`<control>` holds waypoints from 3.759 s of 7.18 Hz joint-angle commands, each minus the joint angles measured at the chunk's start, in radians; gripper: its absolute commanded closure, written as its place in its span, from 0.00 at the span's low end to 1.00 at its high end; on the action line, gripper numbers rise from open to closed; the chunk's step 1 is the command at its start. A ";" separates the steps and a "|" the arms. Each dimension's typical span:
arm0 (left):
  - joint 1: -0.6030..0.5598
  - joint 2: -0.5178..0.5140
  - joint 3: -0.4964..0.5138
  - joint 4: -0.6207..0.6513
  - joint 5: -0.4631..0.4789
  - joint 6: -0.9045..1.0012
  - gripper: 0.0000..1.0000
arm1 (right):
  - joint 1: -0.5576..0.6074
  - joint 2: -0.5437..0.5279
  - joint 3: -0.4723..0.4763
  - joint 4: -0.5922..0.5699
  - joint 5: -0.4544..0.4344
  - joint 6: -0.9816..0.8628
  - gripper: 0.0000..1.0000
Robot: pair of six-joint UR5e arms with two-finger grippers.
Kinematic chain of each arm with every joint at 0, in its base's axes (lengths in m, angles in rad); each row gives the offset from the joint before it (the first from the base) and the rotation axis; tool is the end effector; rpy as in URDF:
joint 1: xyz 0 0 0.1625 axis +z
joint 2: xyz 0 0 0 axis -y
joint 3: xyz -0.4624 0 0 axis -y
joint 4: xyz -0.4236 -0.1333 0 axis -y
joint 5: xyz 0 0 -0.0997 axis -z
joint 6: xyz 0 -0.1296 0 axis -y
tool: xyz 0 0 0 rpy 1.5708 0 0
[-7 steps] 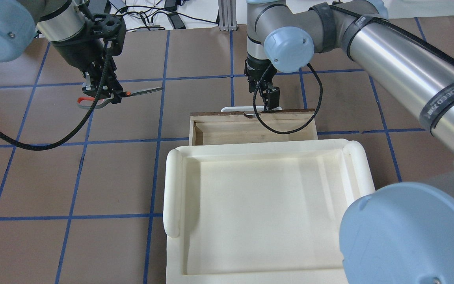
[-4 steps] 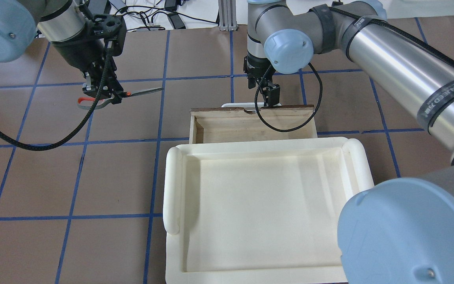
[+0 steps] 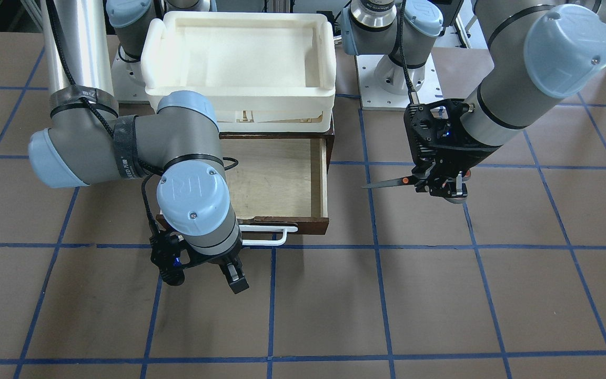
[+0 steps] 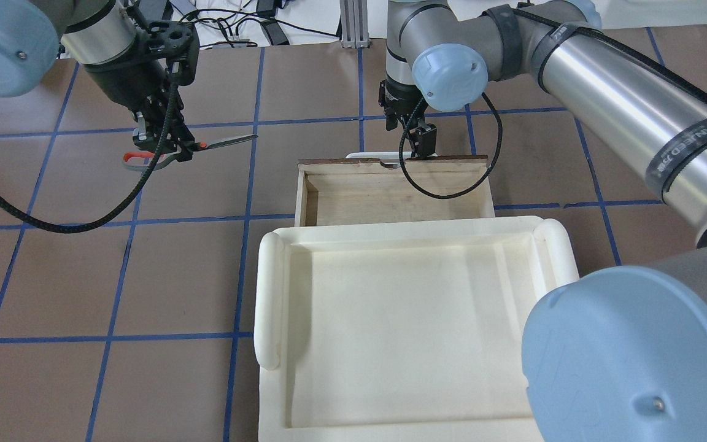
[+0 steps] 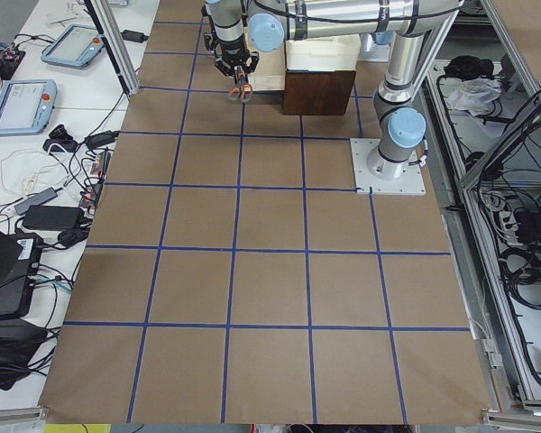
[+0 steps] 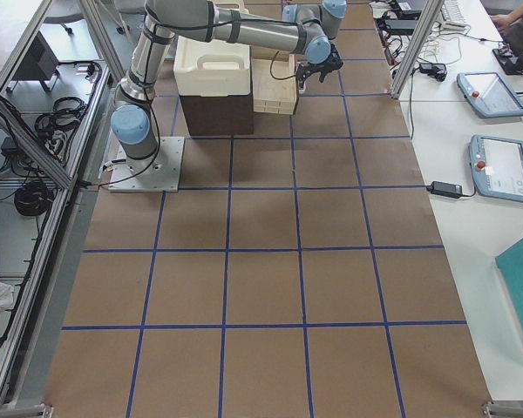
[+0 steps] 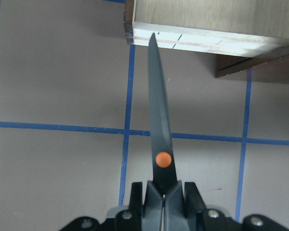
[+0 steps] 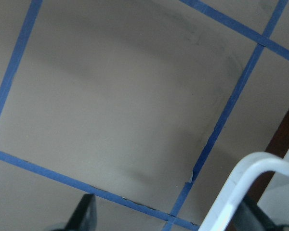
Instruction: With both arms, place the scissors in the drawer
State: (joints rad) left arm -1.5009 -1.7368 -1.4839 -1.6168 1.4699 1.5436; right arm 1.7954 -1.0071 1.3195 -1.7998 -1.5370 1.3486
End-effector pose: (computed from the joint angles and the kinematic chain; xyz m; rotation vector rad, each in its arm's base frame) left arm -0.1054 -0.5903 0.4447 -1.9965 -2.2144 -0.0205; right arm 0.2988 -0.6895 0.2858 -1.6558 -2.6252 -0.1286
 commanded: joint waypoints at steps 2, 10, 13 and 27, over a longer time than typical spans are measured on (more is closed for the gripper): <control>-0.013 -0.009 0.001 -0.003 0.000 0.003 1.00 | -0.007 0.015 -0.020 -0.001 0.000 -0.029 0.00; -0.321 -0.107 0.097 0.005 -0.025 -0.318 1.00 | -0.039 -0.054 -0.057 -0.004 -0.011 -0.245 0.00; -0.419 -0.162 0.097 0.107 -0.039 -0.384 1.00 | -0.083 -0.175 -0.034 0.086 -0.119 -0.754 0.00; -0.552 -0.248 0.008 0.261 -0.046 -0.497 1.00 | -0.140 -0.291 0.060 0.091 -0.084 -1.207 0.00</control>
State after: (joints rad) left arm -2.0459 -1.9928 -1.4756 -1.3473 1.4206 1.0511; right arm 1.6555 -1.2967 1.3779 -1.7108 -1.6210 0.1413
